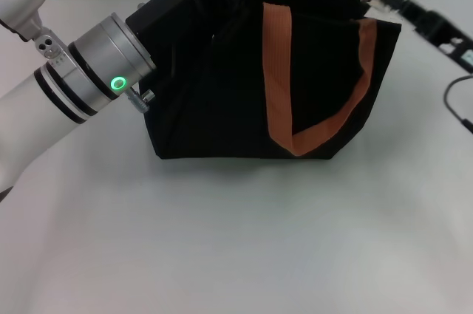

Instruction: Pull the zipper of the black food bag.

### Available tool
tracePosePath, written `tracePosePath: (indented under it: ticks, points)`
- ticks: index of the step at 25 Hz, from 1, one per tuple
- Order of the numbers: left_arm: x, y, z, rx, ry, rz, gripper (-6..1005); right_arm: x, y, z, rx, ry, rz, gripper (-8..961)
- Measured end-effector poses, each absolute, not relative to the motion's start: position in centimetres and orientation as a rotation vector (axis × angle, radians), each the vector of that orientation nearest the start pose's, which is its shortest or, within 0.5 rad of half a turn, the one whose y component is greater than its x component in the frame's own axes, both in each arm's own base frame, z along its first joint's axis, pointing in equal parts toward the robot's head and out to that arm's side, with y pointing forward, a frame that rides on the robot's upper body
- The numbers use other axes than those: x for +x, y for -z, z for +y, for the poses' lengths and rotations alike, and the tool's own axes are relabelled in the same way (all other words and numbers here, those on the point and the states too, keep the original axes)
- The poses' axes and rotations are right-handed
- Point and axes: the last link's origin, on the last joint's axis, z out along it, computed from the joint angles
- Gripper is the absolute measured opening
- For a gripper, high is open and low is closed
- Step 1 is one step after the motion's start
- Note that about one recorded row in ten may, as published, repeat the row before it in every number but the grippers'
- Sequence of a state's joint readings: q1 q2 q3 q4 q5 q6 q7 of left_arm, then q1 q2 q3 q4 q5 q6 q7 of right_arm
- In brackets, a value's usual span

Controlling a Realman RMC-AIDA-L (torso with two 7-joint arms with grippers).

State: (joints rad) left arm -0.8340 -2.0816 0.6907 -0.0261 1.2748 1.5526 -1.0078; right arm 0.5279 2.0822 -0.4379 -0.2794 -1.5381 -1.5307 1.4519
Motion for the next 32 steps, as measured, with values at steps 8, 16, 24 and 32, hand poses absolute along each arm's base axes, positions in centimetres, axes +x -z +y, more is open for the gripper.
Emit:
tracePosePath:
  ticks: [8,16,24,32]
  points:
    - [-16.3,4.0,36.8,-2.245,1.570,-0.656,74,28.5,-2.2,29.9,-1.816,-1.613,0.913,12]
    - [-17.1,4.1,37.2,-2.228,1.506,-0.671,76,29.6,-2.7,28.1,-1.752,-1.622,0.878,232]
    - [-18.0,3.6,37.4,-2.209,1.429,-0.580,77,29.8,-2.2,27.6,-1.750,-1.625,0.899,666]
    - [-19.0,2.1,37.1,-2.195,1.416,-0.479,178,29.8,-2.1,26.2,-1.751,-1.622,0.820,836]
